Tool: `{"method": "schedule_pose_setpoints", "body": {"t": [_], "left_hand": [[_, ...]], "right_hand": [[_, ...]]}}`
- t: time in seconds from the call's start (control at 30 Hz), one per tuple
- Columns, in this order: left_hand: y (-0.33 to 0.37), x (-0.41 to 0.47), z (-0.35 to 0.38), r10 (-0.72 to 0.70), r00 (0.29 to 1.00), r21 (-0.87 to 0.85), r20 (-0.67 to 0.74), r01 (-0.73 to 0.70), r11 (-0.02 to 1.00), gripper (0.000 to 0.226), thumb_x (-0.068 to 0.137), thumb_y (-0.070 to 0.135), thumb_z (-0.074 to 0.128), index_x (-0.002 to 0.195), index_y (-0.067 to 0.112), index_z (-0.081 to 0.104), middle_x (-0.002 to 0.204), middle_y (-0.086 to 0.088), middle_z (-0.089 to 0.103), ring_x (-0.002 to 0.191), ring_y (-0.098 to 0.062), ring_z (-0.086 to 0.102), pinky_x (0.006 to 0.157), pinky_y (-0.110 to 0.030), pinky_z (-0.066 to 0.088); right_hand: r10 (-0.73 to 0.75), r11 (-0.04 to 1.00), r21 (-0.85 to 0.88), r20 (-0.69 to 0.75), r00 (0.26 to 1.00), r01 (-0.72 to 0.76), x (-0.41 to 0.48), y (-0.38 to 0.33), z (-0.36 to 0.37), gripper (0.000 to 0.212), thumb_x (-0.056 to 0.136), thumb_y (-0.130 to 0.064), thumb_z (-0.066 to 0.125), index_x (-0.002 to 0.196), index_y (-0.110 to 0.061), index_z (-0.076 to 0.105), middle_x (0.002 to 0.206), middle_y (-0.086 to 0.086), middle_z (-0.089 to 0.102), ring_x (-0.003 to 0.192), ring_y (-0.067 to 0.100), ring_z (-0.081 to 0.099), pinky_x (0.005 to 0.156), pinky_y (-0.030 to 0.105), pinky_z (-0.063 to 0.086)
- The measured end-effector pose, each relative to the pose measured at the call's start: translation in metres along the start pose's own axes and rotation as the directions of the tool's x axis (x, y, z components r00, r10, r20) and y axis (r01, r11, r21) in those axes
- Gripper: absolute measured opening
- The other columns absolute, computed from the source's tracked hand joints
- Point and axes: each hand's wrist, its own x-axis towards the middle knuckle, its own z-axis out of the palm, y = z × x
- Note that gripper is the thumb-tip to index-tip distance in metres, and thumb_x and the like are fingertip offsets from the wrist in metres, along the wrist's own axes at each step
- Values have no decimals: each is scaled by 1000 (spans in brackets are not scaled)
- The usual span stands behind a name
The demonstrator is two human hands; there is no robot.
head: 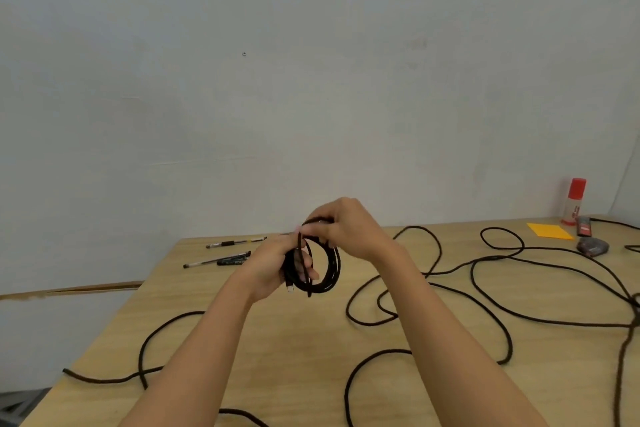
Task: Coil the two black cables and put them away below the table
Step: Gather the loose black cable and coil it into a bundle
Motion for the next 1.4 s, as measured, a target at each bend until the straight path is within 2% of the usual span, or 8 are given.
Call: {"method": "schedule_pose_setpoints", "body": {"t": [0.23,0.43,0.6,0.73,0.83,1.03,1.2,1.4], "left_hand": [[0,3,1,-81,988,-341,130,121,932,60,88,65,33,67,11,46,38,9,25,29,-6,22,35,-18,19],[5,1,-11,-97,970,-303,221,163,939,28,81,28,57,60,13,45,35,10,23,24,-2,21,32,-14,14],[4,1,-17,-41,912,-413,409,225,882,36,58,30,86,57,12,55,31,10,30,21,-2,28,28,-11,21],[4,3,-10,26,954,-505,298,135,852,31,67,32,75,57,10,55,31,10,30,21,-2,27,28,-13,21],[6,5,-1,-49,988,-483,148,116,868,30,85,31,51,66,8,52,36,7,31,26,-5,29,32,-16,26],[16,4,7,-197,980,-312,-28,178,933,46,90,47,52,60,13,48,39,8,29,30,-7,28,34,-17,29],[11,1,13,-144,970,-155,-195,114,981,44,90,38,56,57,16,37,39,7,24,29,-7,16,33,-16,13],[26,1,19,-72,984,77,-164,85,993,42,92,38,52,61,12,40,41,6,25,32,-8,17,35,-17,15]], "right_hand": [[102,992,75,-69,992,-97,1,32,22,42,97,-34,45,59,-17,55,72,6,46,75,17,42,70,33,32],[209,822,495,197,958,-281,-9,38,16,40,96,-42,49,99,-8,69,80,16,67,65,26,65,68,35,54],[191,728,586,326,926,-357,-11,41,18,49,91,-55,47,115,-18,67,118,6,67,110,25,61,100,45,44],[157,542,750,353,922,-379,-13,31,17,49,97,-49,37,96,-12,71,80,4,63,78,22,64,80,37,52],[361,500,771,228,904,-394,-10,24,23,49,99,-46,38,71,-10,58,52,-2,43,47,15,44,58,30,46],[400,427,845,142,905,-321,-11,21,35,46,103,-31,34,83,-1,63,48,-3,31,42,11,28,46,26,35],[332,641,637,273,903,-428,-13,19,14,36,99,-17,31,117,2,56,63,12,56,58,28,58,64,38,53],[369,785,551,-48,928,-284,-12,12,33,43,93,-43,50,73,-6,60,55,4,47,43,18,48,49,30,47]]}}
